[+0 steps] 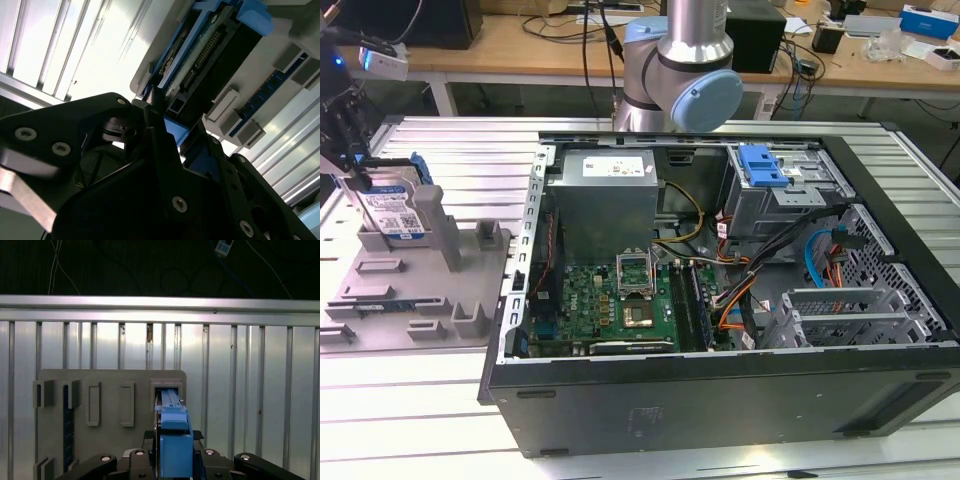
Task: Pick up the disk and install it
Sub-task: 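Pick up the disk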
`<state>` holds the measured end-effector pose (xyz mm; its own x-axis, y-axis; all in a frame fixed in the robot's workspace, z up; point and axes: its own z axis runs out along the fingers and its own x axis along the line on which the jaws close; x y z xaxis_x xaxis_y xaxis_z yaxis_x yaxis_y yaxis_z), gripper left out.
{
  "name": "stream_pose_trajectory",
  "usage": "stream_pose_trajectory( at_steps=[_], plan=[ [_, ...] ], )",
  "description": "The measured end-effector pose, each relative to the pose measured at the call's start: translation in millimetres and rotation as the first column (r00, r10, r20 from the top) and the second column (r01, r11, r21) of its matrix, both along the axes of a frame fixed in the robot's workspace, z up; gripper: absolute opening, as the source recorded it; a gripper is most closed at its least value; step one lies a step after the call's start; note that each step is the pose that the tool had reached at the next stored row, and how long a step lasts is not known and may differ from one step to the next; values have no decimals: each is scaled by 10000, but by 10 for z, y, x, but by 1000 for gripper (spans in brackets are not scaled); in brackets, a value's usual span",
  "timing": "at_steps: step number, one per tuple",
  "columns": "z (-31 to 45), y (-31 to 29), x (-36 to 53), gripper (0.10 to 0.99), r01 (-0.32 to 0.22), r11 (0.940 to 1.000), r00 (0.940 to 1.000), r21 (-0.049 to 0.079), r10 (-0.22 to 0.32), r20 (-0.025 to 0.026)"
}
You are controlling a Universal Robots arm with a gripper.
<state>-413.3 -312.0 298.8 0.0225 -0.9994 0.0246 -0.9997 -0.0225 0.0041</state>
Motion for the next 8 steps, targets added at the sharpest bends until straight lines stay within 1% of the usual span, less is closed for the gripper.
stream_pose_trajectory(
  at_steps=[3, 5, 7, 8],
  plan=[
    [4, 0, 0, 365, 0, 10000, 10000, 2, 0, 6],
    [20, 0, 0, 365, 0, 10000, 10000, 0, 0, 0],
    [46, 0, 0, 365, 1, 10000, 10000, 0, -1, 1],
    [77, 0, 0, 365, 0, 10000, 10000, -1, 0, 2]
  ],
)
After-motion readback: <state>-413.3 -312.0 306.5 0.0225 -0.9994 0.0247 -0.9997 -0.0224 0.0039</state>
